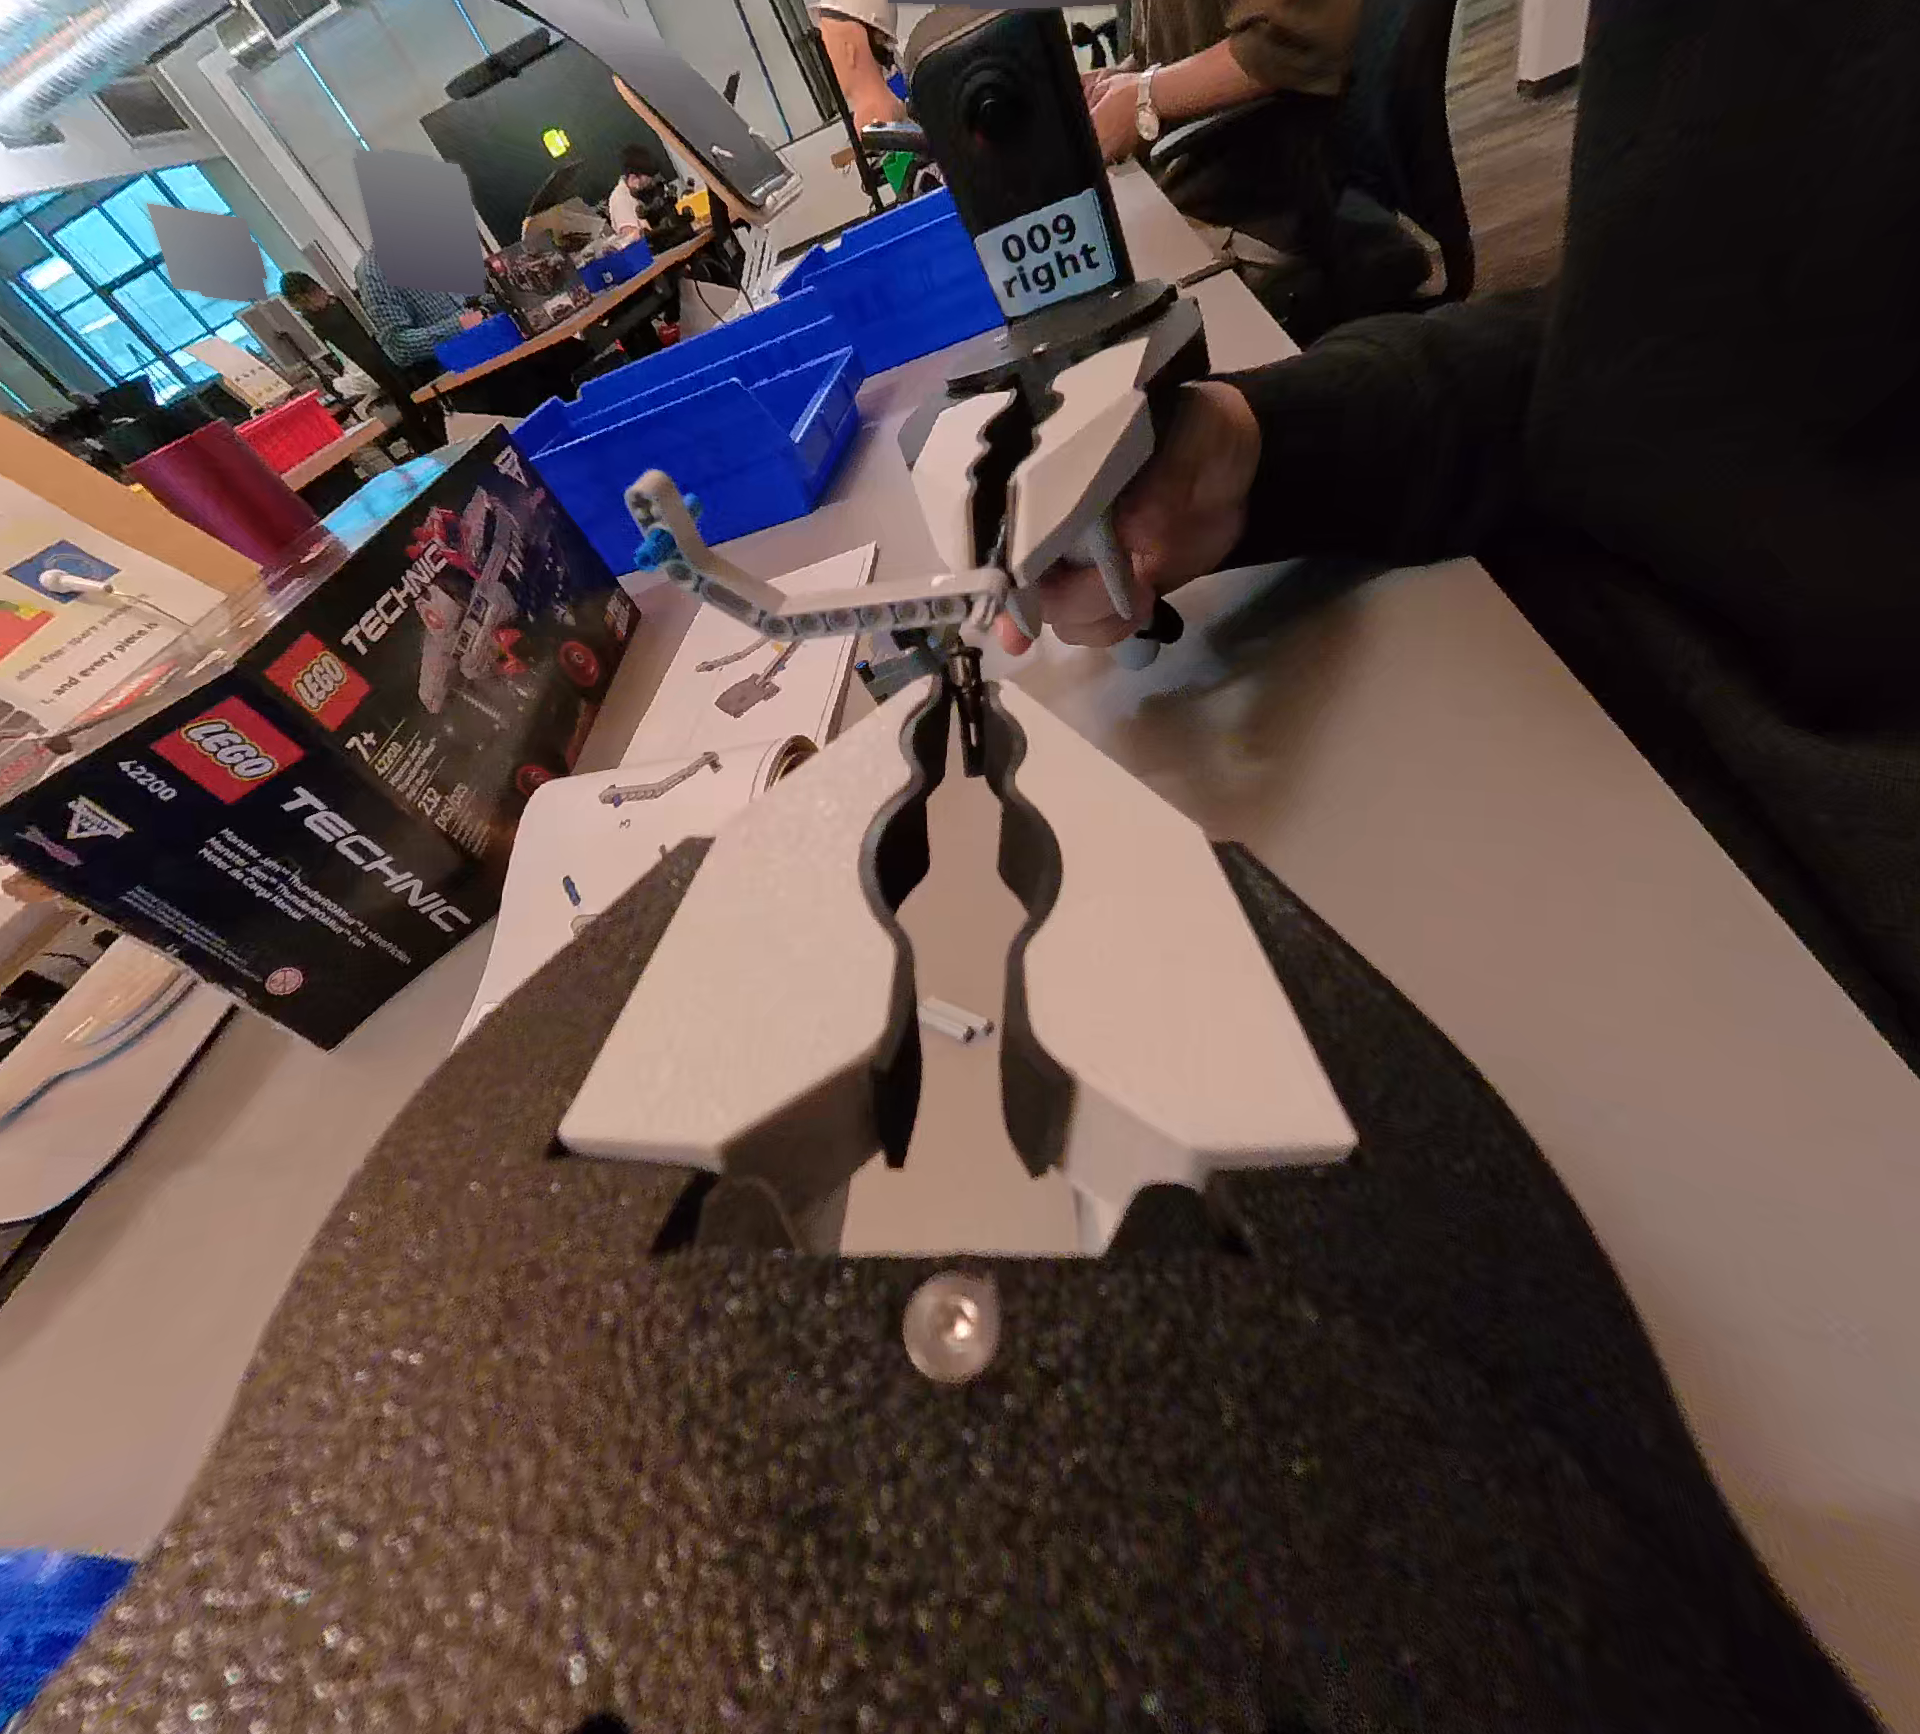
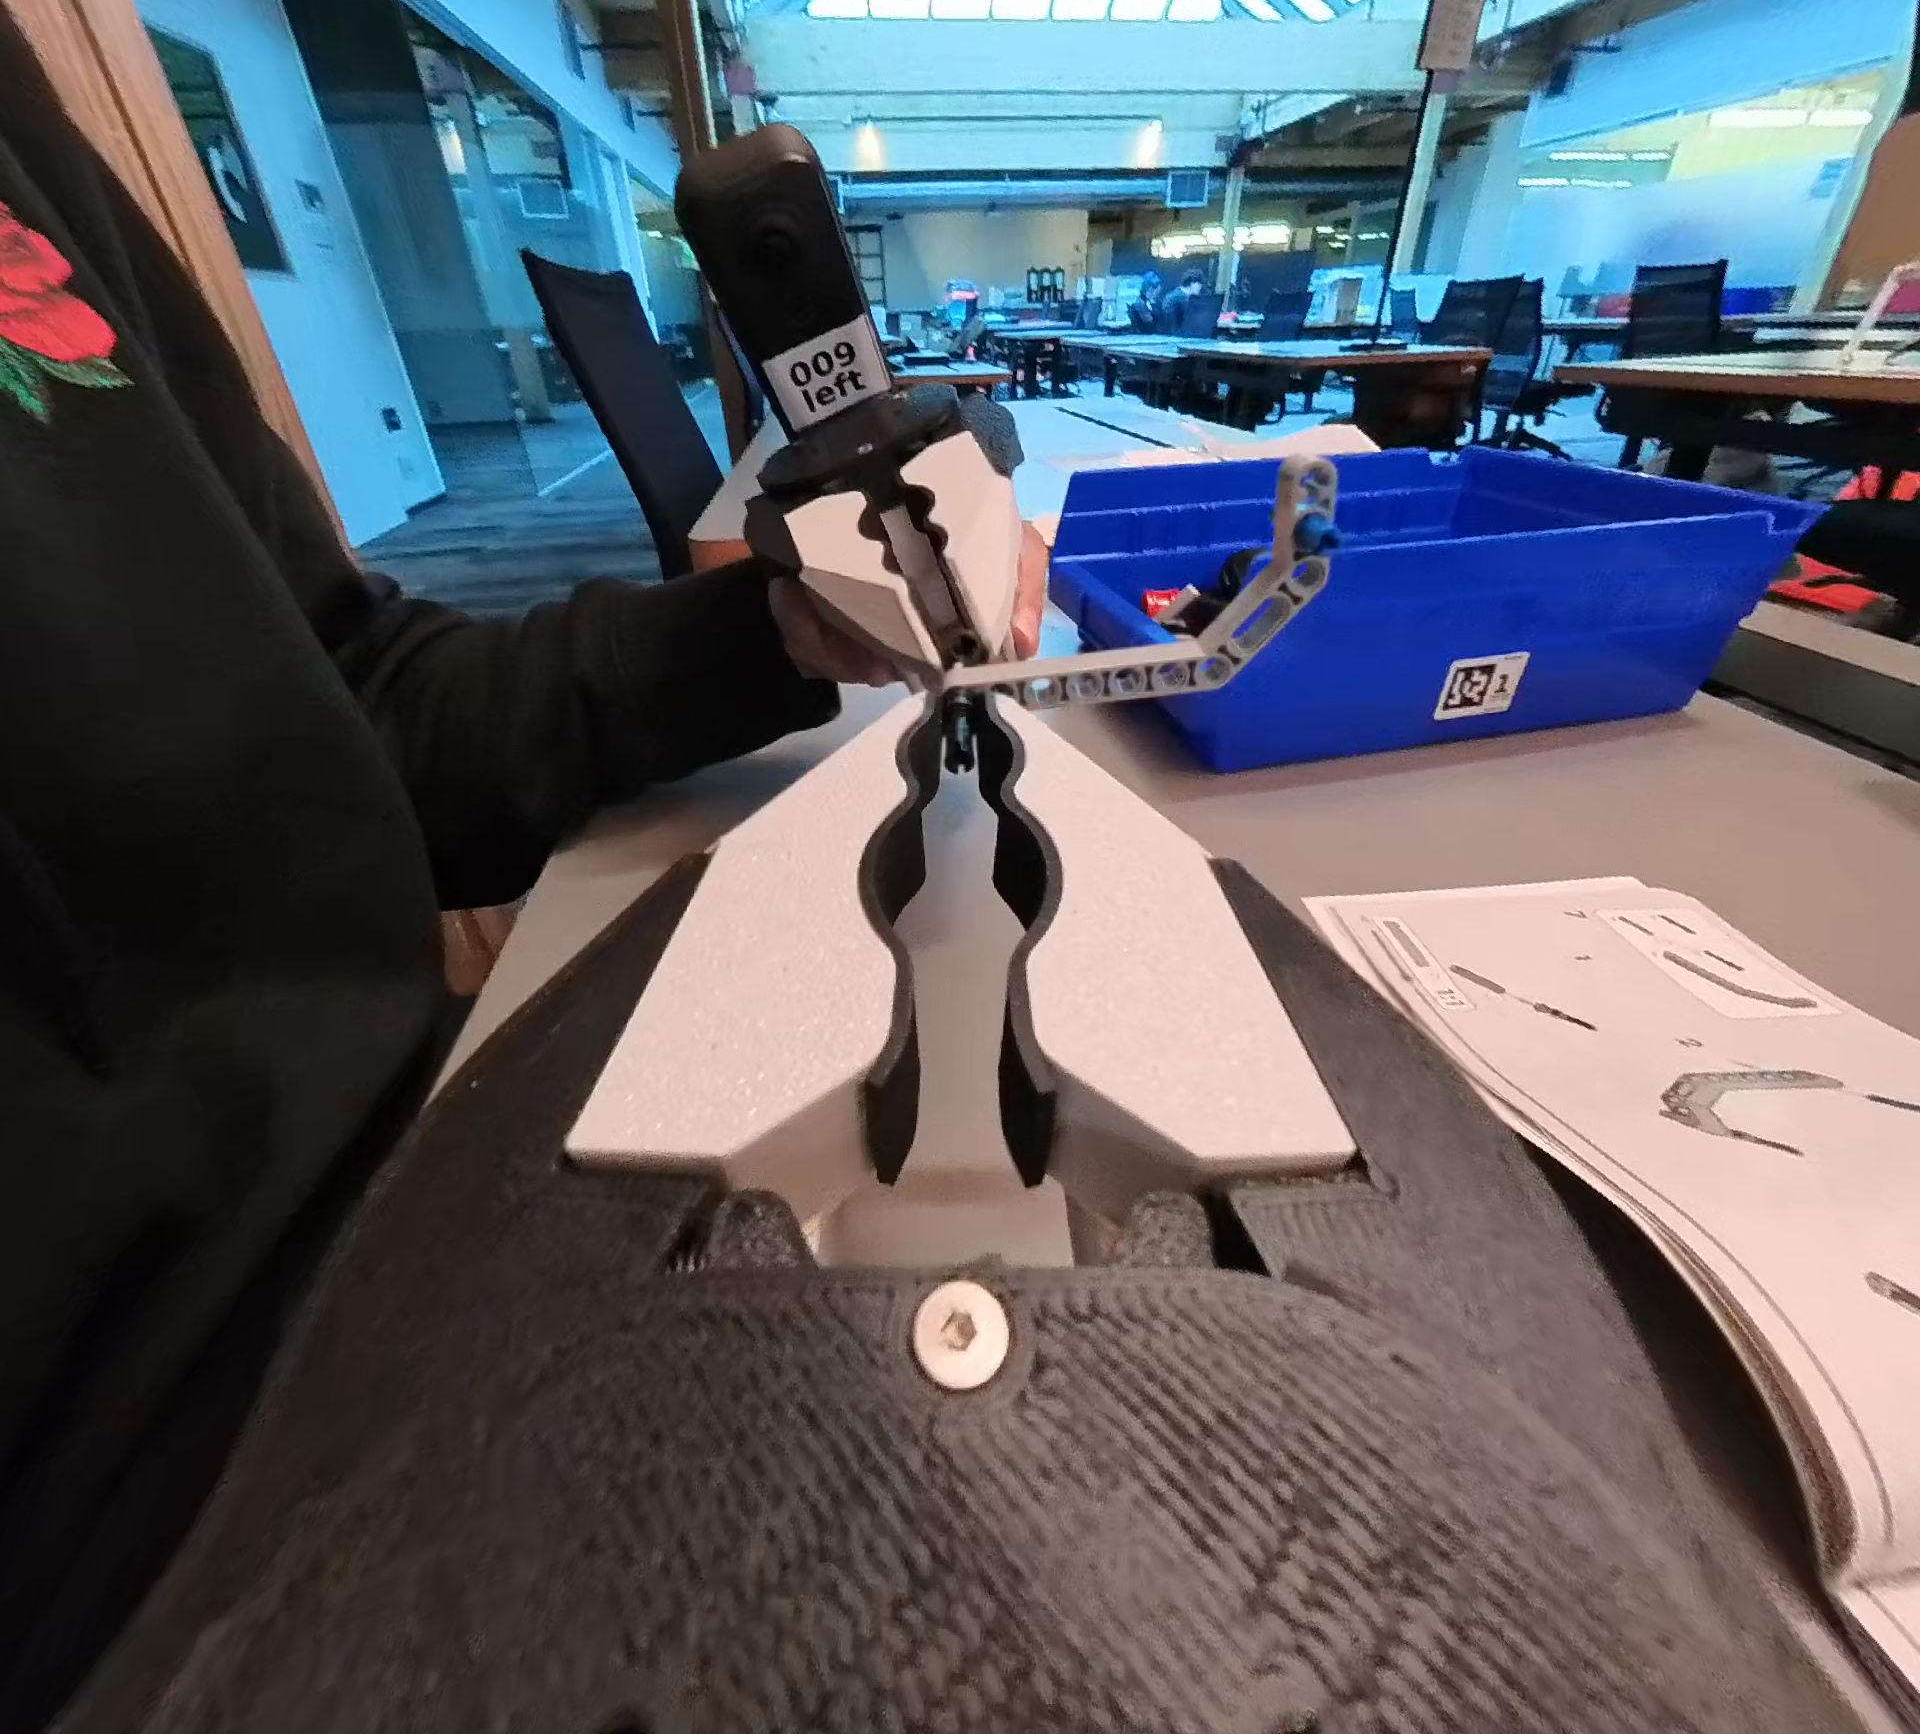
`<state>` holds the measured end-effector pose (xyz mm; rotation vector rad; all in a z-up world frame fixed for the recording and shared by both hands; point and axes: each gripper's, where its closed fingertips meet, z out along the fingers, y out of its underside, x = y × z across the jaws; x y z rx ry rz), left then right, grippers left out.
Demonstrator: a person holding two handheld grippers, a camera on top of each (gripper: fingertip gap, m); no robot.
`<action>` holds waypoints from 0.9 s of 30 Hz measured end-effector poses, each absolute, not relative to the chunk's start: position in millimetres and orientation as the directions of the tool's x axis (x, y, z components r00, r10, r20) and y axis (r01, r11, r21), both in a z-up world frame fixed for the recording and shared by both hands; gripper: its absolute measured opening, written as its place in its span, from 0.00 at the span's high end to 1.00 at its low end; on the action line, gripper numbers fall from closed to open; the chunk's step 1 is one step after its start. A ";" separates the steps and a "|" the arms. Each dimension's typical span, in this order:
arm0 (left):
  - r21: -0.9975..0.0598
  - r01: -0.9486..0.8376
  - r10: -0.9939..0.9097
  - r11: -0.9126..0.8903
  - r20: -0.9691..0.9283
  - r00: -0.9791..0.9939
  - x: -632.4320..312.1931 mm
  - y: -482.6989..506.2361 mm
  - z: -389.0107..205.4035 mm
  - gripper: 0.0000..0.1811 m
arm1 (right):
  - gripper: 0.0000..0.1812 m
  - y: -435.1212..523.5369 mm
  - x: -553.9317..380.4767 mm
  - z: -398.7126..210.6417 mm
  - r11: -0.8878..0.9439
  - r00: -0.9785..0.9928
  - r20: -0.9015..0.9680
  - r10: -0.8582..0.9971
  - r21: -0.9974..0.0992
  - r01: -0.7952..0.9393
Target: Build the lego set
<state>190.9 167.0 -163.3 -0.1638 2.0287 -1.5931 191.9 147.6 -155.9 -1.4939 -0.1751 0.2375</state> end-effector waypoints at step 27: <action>-0.735 0.231 -0.330 0.637 -0.531 -0.781 190.6 167.3 -183.2 0.98 | 0.98 153.7 191.4 -174.8 -0.047 0.965 -0.043 0.260 -0.998 -0.032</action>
